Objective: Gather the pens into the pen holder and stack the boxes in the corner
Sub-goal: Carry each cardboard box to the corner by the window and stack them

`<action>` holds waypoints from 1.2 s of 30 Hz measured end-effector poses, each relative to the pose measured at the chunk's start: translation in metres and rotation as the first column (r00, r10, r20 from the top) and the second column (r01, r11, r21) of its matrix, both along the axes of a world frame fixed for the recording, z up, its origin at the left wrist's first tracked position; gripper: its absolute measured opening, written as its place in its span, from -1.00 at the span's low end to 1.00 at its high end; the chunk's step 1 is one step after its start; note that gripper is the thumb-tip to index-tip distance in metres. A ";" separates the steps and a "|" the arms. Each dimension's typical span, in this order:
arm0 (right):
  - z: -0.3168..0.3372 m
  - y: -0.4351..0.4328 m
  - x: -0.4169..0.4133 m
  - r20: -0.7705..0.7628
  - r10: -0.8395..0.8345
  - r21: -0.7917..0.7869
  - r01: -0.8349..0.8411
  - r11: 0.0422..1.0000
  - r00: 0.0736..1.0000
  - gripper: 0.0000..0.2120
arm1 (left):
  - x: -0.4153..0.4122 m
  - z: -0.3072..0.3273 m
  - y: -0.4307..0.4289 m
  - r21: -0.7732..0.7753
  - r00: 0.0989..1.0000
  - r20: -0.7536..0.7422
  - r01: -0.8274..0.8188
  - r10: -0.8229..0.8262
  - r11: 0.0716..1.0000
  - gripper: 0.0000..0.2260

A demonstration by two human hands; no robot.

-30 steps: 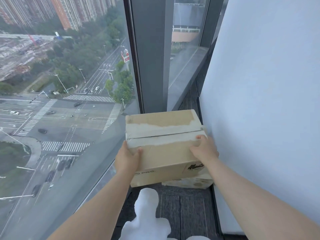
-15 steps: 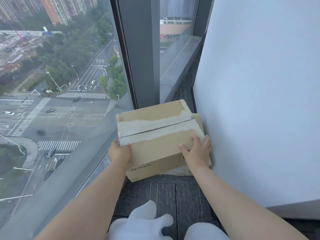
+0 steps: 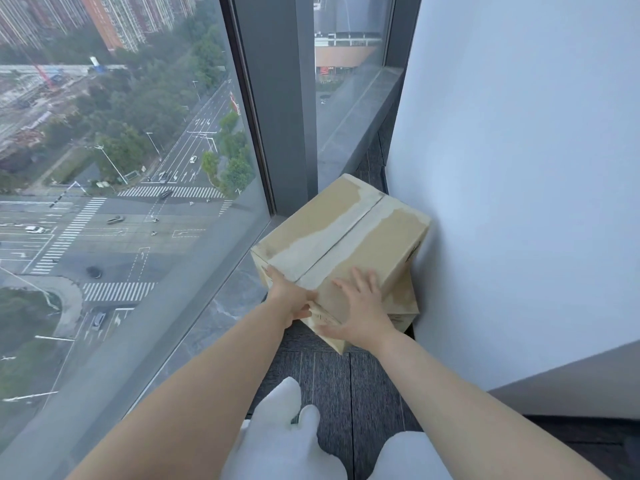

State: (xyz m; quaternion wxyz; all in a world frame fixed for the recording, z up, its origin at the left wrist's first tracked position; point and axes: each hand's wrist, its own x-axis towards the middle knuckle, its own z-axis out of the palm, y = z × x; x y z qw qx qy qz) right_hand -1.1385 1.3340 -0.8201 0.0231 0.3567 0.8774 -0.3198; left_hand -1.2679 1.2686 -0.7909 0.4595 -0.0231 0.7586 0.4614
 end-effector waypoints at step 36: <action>0.001 0.061 0.047 -0.127 -0.483 0.054 0.492 0.869 0.866 -0.54 | -0.005 -0.033 0.020 0.098 0.966 -0.240 0.120 -0.093 0.988 -0.69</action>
